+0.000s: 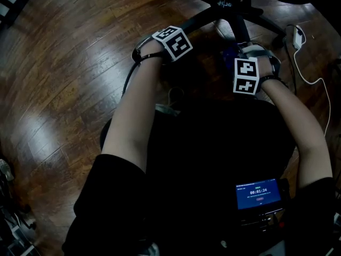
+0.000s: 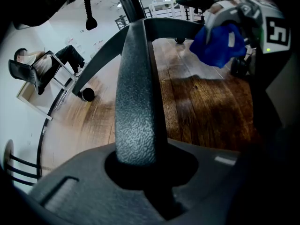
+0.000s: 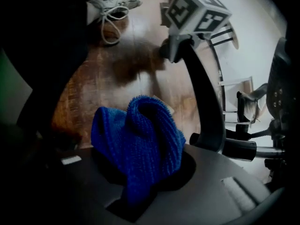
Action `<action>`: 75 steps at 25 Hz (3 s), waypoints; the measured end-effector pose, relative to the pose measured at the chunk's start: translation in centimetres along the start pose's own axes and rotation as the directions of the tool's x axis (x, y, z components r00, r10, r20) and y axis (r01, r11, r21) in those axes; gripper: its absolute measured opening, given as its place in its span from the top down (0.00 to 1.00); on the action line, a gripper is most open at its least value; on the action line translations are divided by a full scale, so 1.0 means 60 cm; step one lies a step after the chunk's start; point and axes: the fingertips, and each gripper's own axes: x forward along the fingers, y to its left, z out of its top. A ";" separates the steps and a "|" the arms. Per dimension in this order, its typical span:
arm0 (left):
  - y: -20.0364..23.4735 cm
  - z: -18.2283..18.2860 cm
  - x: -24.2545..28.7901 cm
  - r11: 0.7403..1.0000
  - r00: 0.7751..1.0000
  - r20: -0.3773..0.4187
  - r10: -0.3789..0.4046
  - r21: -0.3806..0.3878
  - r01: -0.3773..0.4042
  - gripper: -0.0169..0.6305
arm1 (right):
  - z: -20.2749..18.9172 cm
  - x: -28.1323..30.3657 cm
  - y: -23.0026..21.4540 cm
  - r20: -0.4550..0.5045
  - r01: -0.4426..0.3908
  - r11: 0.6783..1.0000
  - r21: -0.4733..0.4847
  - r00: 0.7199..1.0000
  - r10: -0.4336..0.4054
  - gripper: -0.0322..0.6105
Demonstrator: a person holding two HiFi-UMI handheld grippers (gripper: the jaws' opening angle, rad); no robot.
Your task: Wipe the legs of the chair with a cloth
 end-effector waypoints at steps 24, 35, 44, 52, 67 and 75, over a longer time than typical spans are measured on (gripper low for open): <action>0.003 0.004 0.000 1.000 1.000 0.014 0.007 0.006 -0.007 0.90 | -0.001 -0.023 0.047 -0.019 -0.068 0.997 -0.037 0.998 0.067 0.82; 0.004 0.003 -0.001 1.000 1.000 0.004 0.007 0.001 -0.007 0.90 | -0.004 -0.010 0.029 -0.034 -0.050 0.999 -0.017 0.998 0.050 0.82; -0.003 0.005 0.002 1.000 1.000 0.003 0.008 0.006 -0.008 0.90 | 0.007 0.055 -0.216 -0.010 0.161 0.970 0.184 0.987 -0.162 0.82; 0.001 0.002 0.005 1.000 1.000 0.009 0.024 0.011 -0.025 0.90 | 0.012 0.040 -0.166 0.019 0.163 0.979 0.125 0.986 -0.166 0.82; 0.002 0.004 0.009 1.000 1.000 0.006 0.019 0.005 -0.019 0.90 | -0.005 -0.049 0.126 0.021 -0.162 0.986 -0.047 0.986 0.163 0.82; 0.004 0.005 0.005 1.000 1.000 -0.007 0.018 0.007 -0.018 0.90 | -0.007 -0.003 0.020 -0.012 -0.015 1.000 0.006 1.000 0.015 0.82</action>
